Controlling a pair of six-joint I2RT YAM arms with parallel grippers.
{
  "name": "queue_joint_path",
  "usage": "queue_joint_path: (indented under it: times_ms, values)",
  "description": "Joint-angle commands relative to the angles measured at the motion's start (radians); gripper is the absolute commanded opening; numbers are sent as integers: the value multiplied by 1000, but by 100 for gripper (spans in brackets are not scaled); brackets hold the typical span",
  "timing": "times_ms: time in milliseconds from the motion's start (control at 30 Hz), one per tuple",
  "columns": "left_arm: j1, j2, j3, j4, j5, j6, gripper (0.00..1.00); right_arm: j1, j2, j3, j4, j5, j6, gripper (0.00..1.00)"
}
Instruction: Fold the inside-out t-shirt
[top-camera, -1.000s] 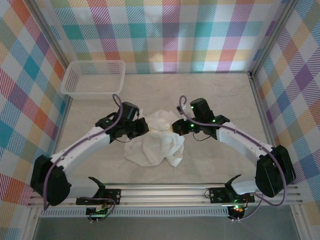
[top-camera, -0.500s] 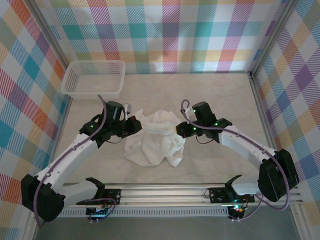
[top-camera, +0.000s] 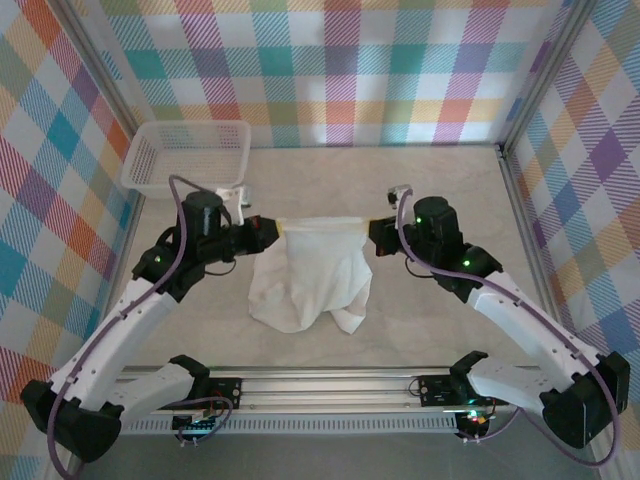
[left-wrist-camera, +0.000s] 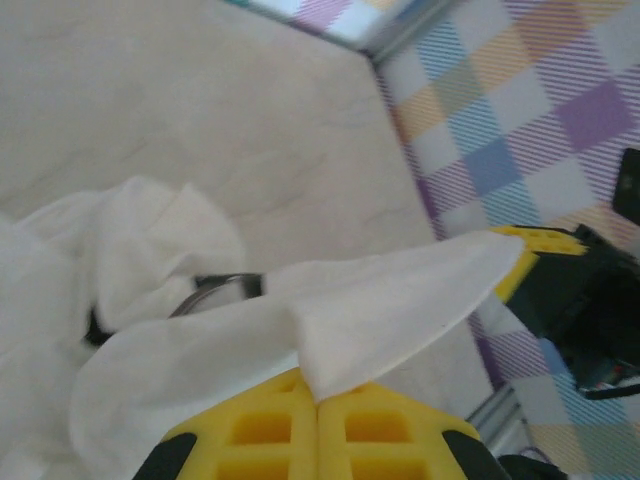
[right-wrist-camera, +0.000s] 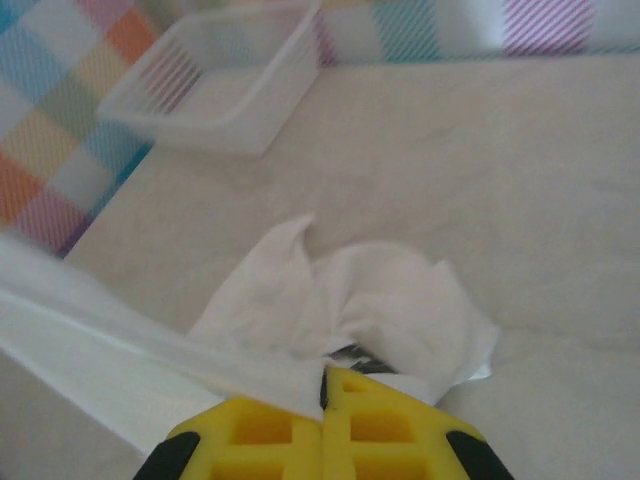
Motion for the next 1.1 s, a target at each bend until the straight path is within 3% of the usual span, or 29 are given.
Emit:
queue_joint_path:
  times_ms: [0, 100, 167, 233, 300, 367, 433, 500, 567, 667, 767, 933, 967, 1000, 1067]
  values:
    - [-62, 128, 89, 115, 121, 80, 0, -18, 10, -10, -118, 336, 136, 3]
    - [-211, 239, 160, 100, 141, 171, 0, -70, -24, -79, -219, 461, 259, 8]
    - [-293, 299, 159, 131, 147, 179, 0, -140, -58, -141, -299, 486, 392, 24]
    - [-353, 332, 135, 200, 158, 188, 20, -211, -99, -194, -348, 443, 460, 42]
    - [-391, 307, 94, 250, 133, 199, 38, -232, -157, -231, -324, 378, 422, 54]
    - [-394, 233, 43, 268, 25, 200, 46, -232, -213, -242, -278, 333, 357, 60]
    - [-387, 146, 7, 208, -154, 210, 51, -233, -243, -239, -218, 281, 273, 61]
    - [-333, 86, -11, 66, -332, 175, 55, -232, -224, -235, -109, 121, 142, 60]
    - [-222, 70, -24, -60, -388, 104, 57, -222, -137, -208, -56, -63, 58, 59]
    - [-11, 72, -94, -141, -295, 38, 58, -157, 79, -98, -127, -209, -13, 60]
    - [136, 124, -158, -164, -208, 23, 60, -28, 290, 44, -241, -225, -85, 61]
    - [216, 339, -175, -145, -133, 41, 61, 138, 539, 182, -284, -252, -115, 62]
    - [217, 386, -168, -125, -117, 38, 61, 157, 568, 192, -279, -229, -110, 58]
    - [217, 426, -163, -93, -94, 30, 61, 168, 588, 200, -277, -206, -102, 46]
    - [215, 475, -159, -10, -40, 0, 61, 169, 601, 212, -291, -163, -82, 8]
